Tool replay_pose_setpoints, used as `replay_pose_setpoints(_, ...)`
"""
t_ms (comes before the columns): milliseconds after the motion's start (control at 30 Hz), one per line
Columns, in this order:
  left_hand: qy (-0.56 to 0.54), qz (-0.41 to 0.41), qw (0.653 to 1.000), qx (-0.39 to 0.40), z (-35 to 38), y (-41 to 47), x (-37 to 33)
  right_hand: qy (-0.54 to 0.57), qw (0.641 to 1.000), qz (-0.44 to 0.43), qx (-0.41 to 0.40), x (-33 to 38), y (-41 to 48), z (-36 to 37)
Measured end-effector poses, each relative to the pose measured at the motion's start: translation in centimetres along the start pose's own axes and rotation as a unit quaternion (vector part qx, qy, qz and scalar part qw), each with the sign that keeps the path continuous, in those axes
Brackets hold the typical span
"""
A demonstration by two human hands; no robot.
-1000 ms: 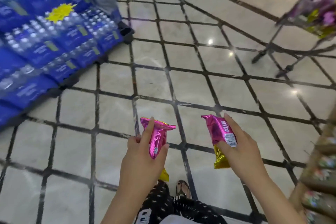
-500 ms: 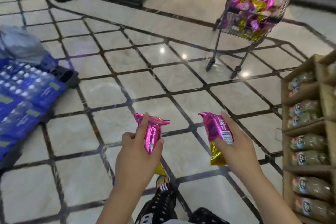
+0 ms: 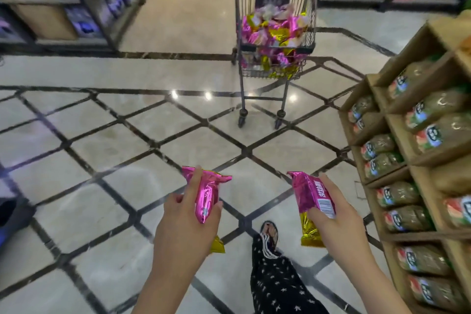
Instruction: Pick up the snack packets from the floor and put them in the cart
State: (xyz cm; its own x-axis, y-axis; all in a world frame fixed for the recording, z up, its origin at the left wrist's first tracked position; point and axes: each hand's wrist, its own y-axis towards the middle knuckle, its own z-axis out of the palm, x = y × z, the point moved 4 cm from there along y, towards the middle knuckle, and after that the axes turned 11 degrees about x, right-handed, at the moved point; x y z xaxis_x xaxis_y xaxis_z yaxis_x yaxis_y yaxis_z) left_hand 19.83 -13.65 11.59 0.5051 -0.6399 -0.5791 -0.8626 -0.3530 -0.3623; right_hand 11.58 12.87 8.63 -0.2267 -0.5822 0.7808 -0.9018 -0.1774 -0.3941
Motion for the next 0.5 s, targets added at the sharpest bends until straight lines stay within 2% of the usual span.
replay_pose_setpoints(267,0.015,0.055,0.998,-0.002,-1.6,15.2,-12.9,-0.037,0.998,-0.036,0.041,7.2,16.1,-7.4)
replay_pose_setpoints(500,0.030,0.048,0.998,0.015,-4.2,26.2,-15.9,-0.004,0.998,-0.043,0.046,13.3,27.9,-8.7)
